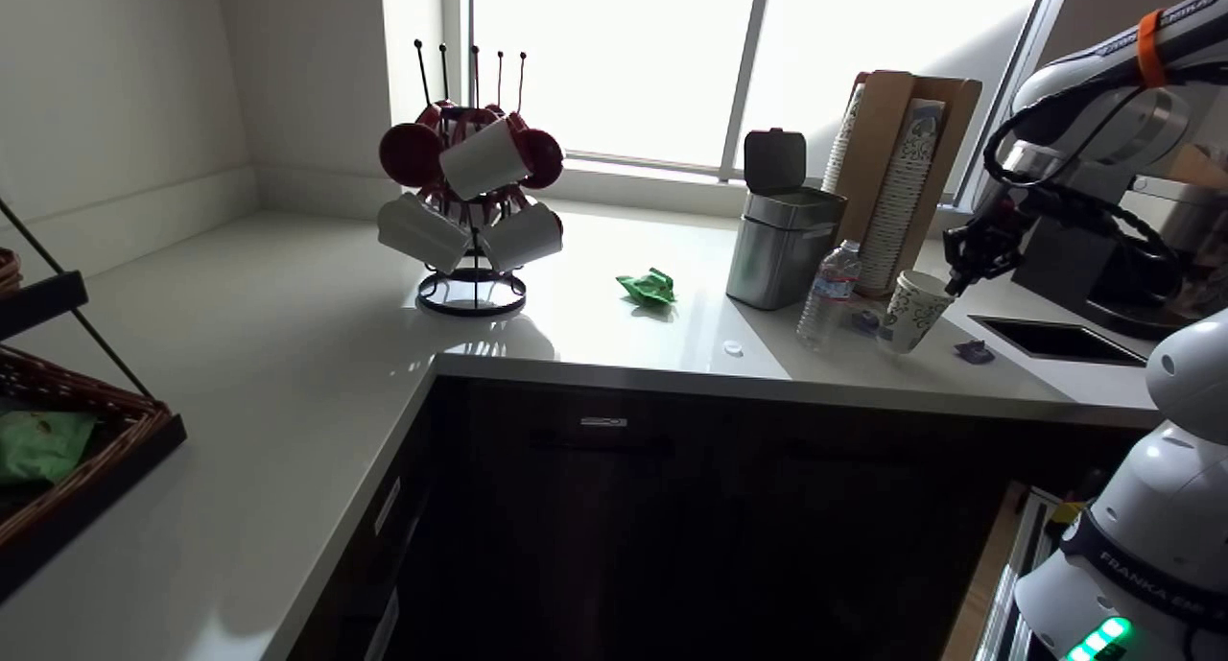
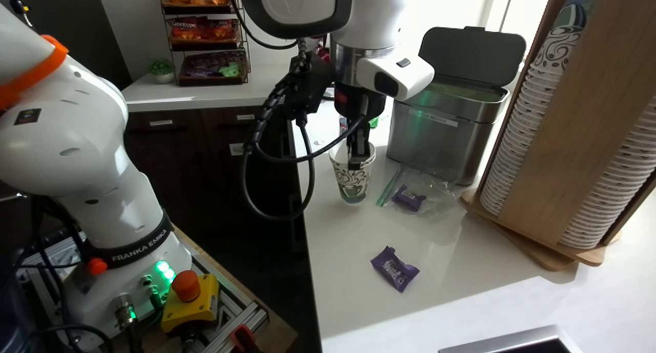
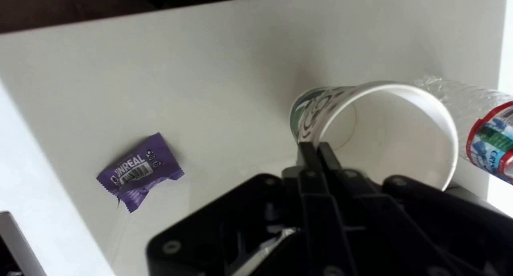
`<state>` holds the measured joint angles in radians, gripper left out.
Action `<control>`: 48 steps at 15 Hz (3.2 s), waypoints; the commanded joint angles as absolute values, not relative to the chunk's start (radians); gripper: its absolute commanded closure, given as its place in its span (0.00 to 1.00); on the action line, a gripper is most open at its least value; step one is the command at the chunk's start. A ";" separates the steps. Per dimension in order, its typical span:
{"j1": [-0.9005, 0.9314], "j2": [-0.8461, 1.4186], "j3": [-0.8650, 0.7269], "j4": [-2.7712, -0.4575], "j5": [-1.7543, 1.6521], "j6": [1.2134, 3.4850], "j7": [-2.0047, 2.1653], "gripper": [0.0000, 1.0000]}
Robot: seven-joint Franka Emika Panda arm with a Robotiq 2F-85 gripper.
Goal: Place the two coffee cups upright then put one purple sachet inside the stacked cups.
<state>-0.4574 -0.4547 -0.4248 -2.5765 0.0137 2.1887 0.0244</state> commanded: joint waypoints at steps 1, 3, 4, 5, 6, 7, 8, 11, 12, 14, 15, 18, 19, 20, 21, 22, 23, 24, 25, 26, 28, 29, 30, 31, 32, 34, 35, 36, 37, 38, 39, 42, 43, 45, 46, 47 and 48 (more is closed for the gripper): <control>-0.465 -0.421 -0.411 -2.537 -0.002 2.136 0.023 0.70; -0.474 -0.413 -0.404 -2.528 -0.013 2.145 0.047 0.56; -0.477 -0.411 -0.405 -2.523 -0.016 2.142 0.051 0.48; -0.486 -0.407 -0.403 -2.517 -0.027 2.145 0.066 0.41; -0.493 -0.404 -0.405 -2.512 -0.031 2.142 0.074 0.34; -0.503 -0.399 -0.408 -2.508 -0.039 2.140 0.085 0.26; -0.514 -0.394 -0.408 -2.505 -0.051 2.138 0.102 0.19; -0.552 -0.365 -0.415 -2.500 -0.092 2.126 0.151 0.01; -0.566 -0.352 -0.419 -2.498 -0.109 2.115 0.168 0.00; -0.592 -0.319 -0.419 -2.496 -0.138 2.107 0.209 0.00; -0.603 -0.302 -0.423 -2.496 -0.142 2.106 0.228 0.00; -0.637 -0.264 -0.439 -2.494 -0.119 2.121 0.303 0.00; -0.648 -0.255 -0.439 -2.494 -0.119 2.129 0.335 0.00; -0.658 -0.247 -0.438 -2.495 -0.122 2.150 0.367 0.00; -0.664 -0.237 -0.436 -2.496 -0.122 2.172 0.393 0.00; -0.670 -0.231 -0.430 -2.495 -0.127 2.188 0.420 0.00; -0.674 -0.221 -0.424 -2.495 -0.137 2.215 0.449 0.00; -0.677 -0.215 -0.418 -2.495 -0.148 2.242 0.469 0.00; -0.679 -0.204 -0.411 -2.496 -0.164 2.275 0.494 0.00; -0.680 -0.195 -0.405 -2.497 -0.180 2.304 0.512 0.00; -0.684 -0.178 -0.391 -2.501 -0.220 2.354 0.561 0.00; -0.681 -0.166 -0.388 -2.503 -0.232 2.380 0.575 0.00; -0.677 -0.156 -0.384 -2.505 -0.241 2.399 0.588 0.00; -0.671 -0.145 -0.384 -2.507 -0.241 2.420 0.587 0.00; -0.665 -0.137 -0.386 -2.510 -0.229 2.436 0.579 0.00; -0.656 -0.119 -0.393 -2.512 -0.197 2.460 0.553 0.00; -0.652 -0.110 -0.397 -2.514 -0.188 2.465 0.550 0.00; -0.654 -0.101 -0.401 -2.514 -0.186 2.471 0.550 0.00; -0.654 -0.095 -0.404 -2.518 -0.183 2.480 0.552 0.00; -0.654 -0.090 -0.407 -2.524 -0.187 2.497 0.555 0.00; -0.653 -0.084 -0.410 -2.531 -0.184 2.518 0.549 0.00; -0.647 -0.068 -0.415 -2.552 -0.163 2.589 0.537 0.00; -0.644 -0.063 -0.416 -2.557 -0.147 2.605 0.526 0.00; -0.638 -0.052 -0.417 -2.565 -0.123 2.632 0.515 0.02; -0.635 -0.047 -0.417 -2.568 -0.112 2.641 0.509 0.08; -0.631 -0.042 -0.418 -2.569 -0.095 2.649 0.501 0.26; -0.627 -0.038 -0.420 -2.569 -0.078 2.653 0.490 0.32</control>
<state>-0.6467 -0.0529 -0.4034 -2.5528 -0.1309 2.6099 0.5257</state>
